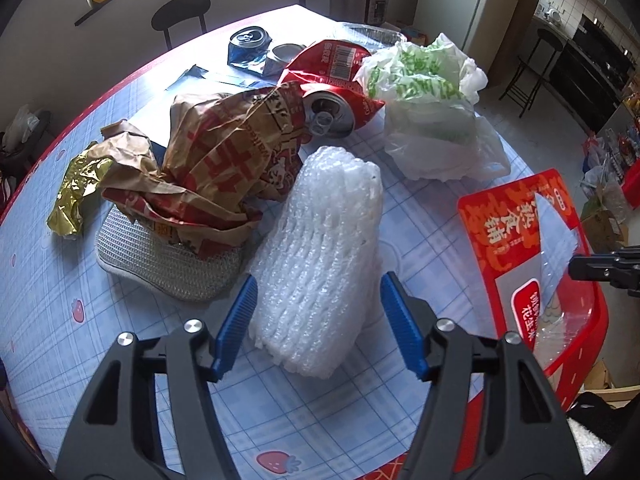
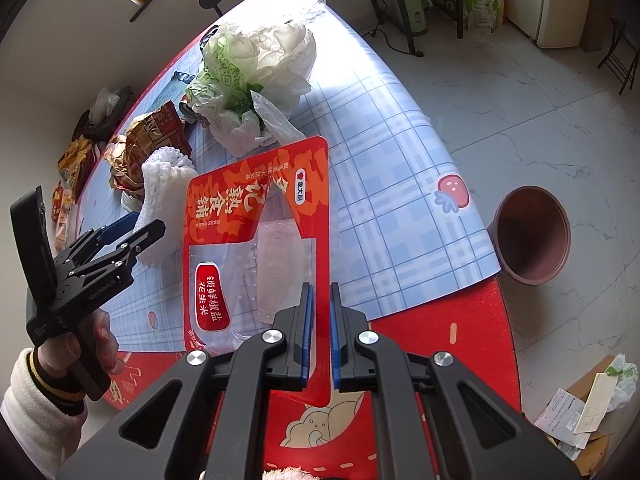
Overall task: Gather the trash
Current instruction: 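Close the left tool on the foam net while the right tool grips the red tray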
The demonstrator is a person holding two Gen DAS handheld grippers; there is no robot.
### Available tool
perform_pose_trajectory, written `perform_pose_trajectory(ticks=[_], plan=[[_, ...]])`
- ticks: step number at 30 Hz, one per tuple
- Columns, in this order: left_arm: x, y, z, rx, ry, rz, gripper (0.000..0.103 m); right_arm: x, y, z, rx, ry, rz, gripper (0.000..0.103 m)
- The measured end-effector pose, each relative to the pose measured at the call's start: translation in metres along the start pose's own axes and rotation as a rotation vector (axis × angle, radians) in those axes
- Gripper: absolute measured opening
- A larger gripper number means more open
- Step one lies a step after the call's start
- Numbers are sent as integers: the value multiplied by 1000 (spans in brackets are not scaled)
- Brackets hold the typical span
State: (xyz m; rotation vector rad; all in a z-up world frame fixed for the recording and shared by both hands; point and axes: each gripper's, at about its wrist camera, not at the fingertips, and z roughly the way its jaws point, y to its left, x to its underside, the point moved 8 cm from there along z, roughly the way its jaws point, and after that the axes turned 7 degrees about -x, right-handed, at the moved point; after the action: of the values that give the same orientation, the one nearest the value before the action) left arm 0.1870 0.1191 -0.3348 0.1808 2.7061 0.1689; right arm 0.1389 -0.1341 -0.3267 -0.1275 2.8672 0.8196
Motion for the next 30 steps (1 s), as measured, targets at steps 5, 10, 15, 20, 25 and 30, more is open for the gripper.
perform_pose_trajectory(ticks=[5,10,15,20,25,30], plan=[[0,-3,11,-30,15,37,64,1,-4,-7,-5,-12,13,8],[-2,0,15,-35,0,53,51,0,-6,-13,15,-19,25,8],[-4,9,3,68,-23,-10,35,-4,-5,-21,61,-30,28,8],[-3,24,-19,74,-25,-105,35,-3,-6,-37,58,-70,-8,8],[-20,12,-67,34,-107,-217,35,-19,-35,-63,12,-110,-23,8],[-54,-46,-108,59,-196,-306,35,-41,-83,-110,-3,-162,-62,8]])
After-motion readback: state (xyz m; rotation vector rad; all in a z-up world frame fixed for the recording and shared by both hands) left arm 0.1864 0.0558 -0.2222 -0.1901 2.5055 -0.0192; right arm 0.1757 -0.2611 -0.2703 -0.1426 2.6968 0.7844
